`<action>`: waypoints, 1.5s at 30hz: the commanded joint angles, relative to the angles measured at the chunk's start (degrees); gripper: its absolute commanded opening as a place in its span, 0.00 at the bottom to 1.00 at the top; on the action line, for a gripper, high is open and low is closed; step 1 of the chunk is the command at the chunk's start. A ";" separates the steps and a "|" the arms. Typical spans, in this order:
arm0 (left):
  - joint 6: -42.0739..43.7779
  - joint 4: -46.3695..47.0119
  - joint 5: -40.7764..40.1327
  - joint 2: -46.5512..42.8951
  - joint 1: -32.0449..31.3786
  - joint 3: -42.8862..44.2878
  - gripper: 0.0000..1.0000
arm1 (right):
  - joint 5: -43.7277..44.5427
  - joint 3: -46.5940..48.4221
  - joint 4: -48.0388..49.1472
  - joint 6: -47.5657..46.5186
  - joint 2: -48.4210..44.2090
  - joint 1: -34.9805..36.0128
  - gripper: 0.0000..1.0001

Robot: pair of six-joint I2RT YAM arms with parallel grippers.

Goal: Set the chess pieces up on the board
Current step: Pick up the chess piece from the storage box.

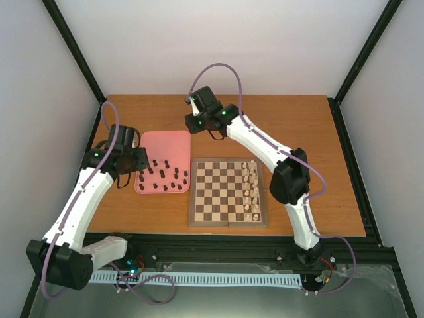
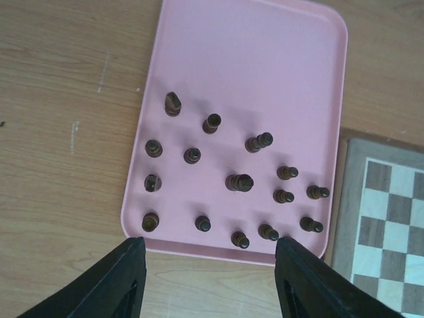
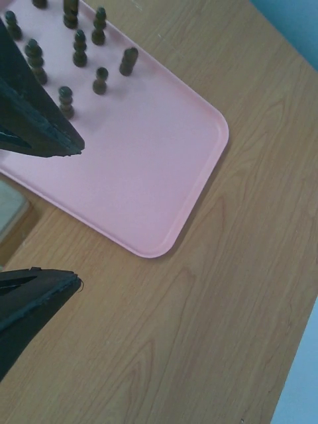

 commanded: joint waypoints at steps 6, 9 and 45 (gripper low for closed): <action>6.69 15.17 2.86 8.41 0.26 -3.36 0.64 | -0.81 -11.27 -0.39 -1.95 -8.64 -2.89 0.48; 7.81 17.35 2.95 13.09 0.26 -2.69 0.56 | -0.75 -13.26 -0.27 -2.11 -10.34 -3.34 0.48; 9.54 18.04 2.16 35.16 2.55 4.40 0.39 | -2.34 -18.77 -1.35 -2.65 -13.04 -6.71 0.48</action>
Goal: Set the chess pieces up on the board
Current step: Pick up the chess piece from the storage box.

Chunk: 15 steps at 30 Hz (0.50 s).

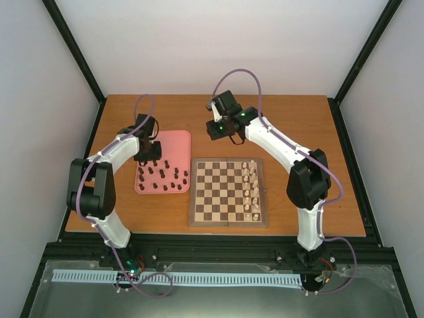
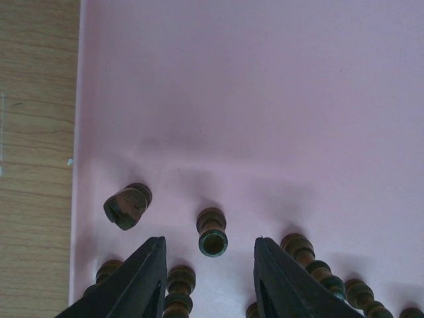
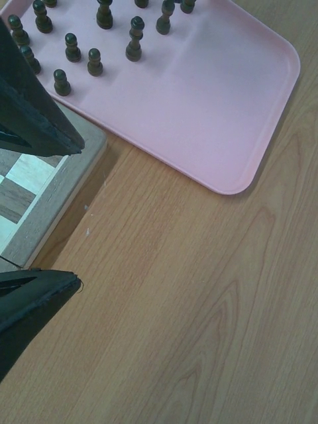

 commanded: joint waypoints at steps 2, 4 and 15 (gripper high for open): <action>1.04 -0.26 1.09 1.39 0.29 0.63 0.39 | -0.21 -0.07 -0.50 -0.69 -0.73 -0.72 0.48; 0.92 -0.24 1.20 1.96 0.29 0.77 0.39 | -0.31 -0.09 -0.54 -0.56 -0.63 -0.81 0.48; 0.48 -0.59 0.32 4.08 0.29 1.11 0.35 | -0.66 -0.22 -0.76 -0.65 -0.24 -1.16 0.48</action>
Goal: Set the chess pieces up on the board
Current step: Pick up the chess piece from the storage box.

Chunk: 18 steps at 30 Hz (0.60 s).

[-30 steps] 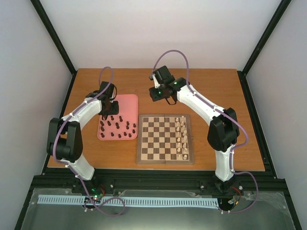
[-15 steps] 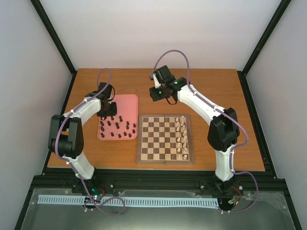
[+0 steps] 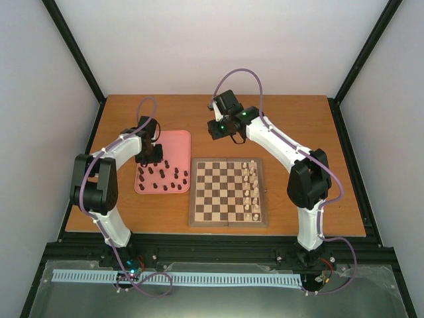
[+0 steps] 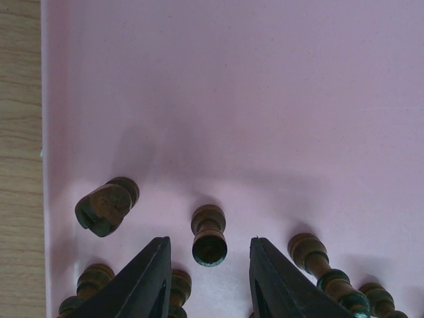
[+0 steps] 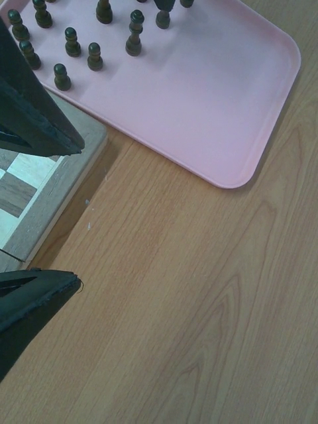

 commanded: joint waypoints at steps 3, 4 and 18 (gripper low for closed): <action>0.12 -0.45 -1.00 1.77 0.29 1.69 0.35 | -0.50 -0.14 -0.41 -0.54 -0.11 -0.77 0.48; 0.08 -0.52 -1.00 2.10 0.29 1.95 0.34 | -0.50 -0.20 -0.40 -0.54 -0.06 -0.79 0.48; -0.61 -0.54 -2.13 4.48 0.29 4.79 0.26 | -0.70 -0.02 -1.01 -1.14 0.02 -1.40 0.48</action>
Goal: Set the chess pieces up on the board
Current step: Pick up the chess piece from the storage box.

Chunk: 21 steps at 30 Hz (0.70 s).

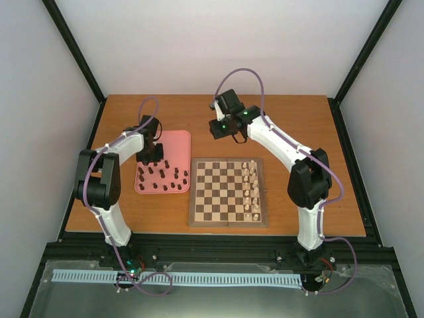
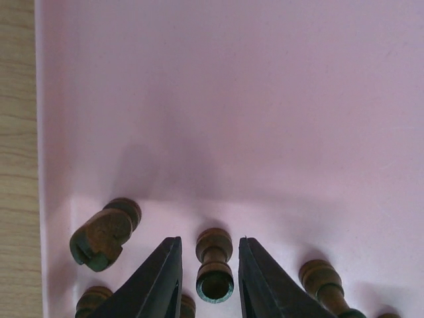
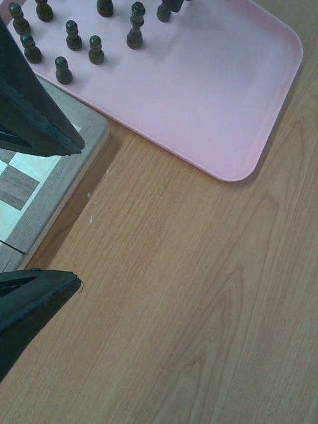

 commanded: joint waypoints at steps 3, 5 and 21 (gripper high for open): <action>-0.24 -0.17 -0.87 1.13 0.29 2.98 0.24 | -0.49 -0.12 -0.61 -0.83 -0.01 -0.71 0.48; -0.25 -0.29 -1.00 1.30 0.29 2.87 0.23 | -0.52 -0.16 -0.63 -0.84 -0.03 -0.76 0.48; -0.87 0.18 -0.21 1.39 0.30 1.24 0.23 | -0.76 -1.12 -0.17 -0.65 -0.40 -0.95 0.48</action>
